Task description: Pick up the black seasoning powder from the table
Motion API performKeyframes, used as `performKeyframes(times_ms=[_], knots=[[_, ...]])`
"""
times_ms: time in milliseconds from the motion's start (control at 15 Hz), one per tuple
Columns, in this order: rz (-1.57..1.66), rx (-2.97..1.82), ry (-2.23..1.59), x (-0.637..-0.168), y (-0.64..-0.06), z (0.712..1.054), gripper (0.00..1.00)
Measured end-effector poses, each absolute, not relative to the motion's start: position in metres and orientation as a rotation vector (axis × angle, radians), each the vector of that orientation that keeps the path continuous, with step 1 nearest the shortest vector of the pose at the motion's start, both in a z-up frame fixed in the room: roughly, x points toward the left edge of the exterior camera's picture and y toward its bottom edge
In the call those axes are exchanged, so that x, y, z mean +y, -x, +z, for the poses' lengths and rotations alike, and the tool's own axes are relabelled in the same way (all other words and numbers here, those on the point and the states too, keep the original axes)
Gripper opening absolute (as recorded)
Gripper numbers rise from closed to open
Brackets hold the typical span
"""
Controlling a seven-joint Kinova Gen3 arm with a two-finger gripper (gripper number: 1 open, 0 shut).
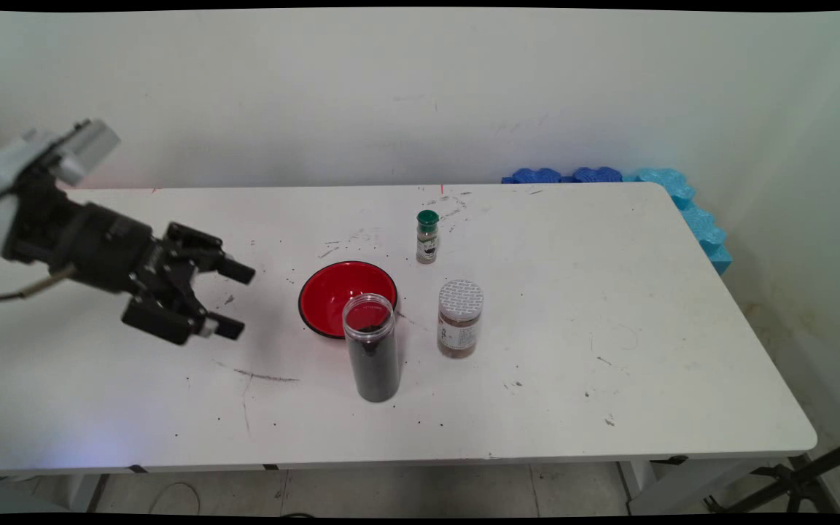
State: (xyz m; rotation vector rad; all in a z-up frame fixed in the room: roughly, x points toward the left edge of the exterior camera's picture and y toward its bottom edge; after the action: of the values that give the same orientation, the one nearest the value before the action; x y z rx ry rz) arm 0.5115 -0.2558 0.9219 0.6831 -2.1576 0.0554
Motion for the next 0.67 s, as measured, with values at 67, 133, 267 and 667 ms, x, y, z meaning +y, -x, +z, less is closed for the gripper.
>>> performKeyframes(times_ms=[67,133,267,667], knots=[[0.056,-2.155,-0.677,-0.254,-0.509,0.913,1.00],[0.057,-2.154,-0.673,-0.253,-0.507,0.908,1.00],[0.060,-2.154,-0.662,-0.252,-0.501,0.895,1.00],[0.087,-2.153,-0.633,-0.260,-0.478,0.858,1.00]])
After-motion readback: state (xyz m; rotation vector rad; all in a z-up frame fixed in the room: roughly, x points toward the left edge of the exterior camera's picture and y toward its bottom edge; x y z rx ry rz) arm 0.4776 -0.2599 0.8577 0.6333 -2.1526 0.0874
